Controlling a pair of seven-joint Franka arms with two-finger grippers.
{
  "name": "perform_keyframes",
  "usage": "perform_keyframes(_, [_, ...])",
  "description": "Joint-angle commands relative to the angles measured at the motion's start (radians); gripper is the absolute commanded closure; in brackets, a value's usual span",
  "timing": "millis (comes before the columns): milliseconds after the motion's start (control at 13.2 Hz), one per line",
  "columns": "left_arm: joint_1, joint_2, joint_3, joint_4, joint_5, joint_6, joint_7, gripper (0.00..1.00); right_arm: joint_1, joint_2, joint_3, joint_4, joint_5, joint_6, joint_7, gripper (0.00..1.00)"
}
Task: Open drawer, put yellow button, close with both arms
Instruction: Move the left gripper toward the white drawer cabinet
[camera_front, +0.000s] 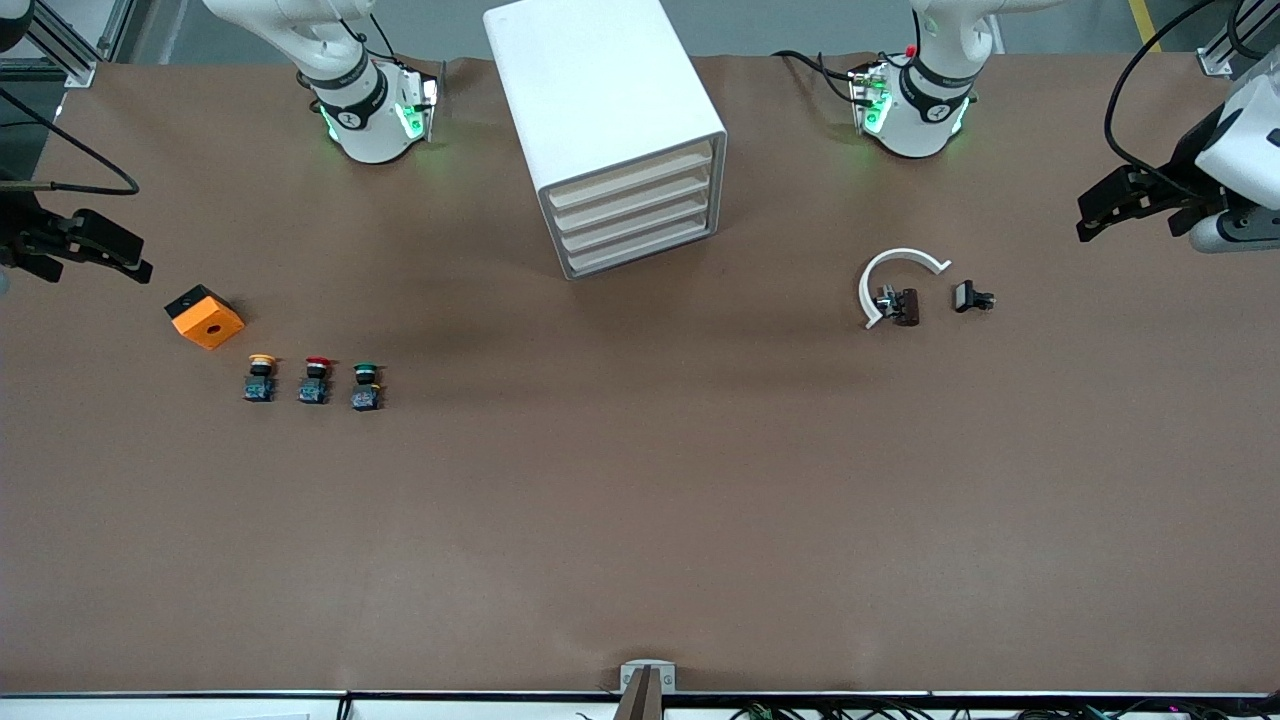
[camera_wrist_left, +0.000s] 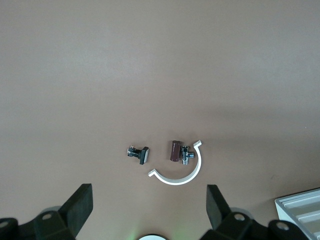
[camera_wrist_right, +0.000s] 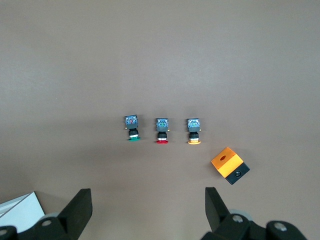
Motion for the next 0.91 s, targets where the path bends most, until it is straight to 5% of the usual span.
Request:
perform_keyframes(0, [0.003,0.011,-0.005,0.023,0.015,-0.004,0.006,0.0,-0.013,0.009,0.011,0.027,-0.009,-0.021,-0.013,0.0])
perform_keyframes(834, [-0.01,0.27,-0.008,0.095,-0.003,0.002,-0.026,0.0,-0.011,0.009,0.011,0.027,-0.007,-0.021,-0.01,0.0])
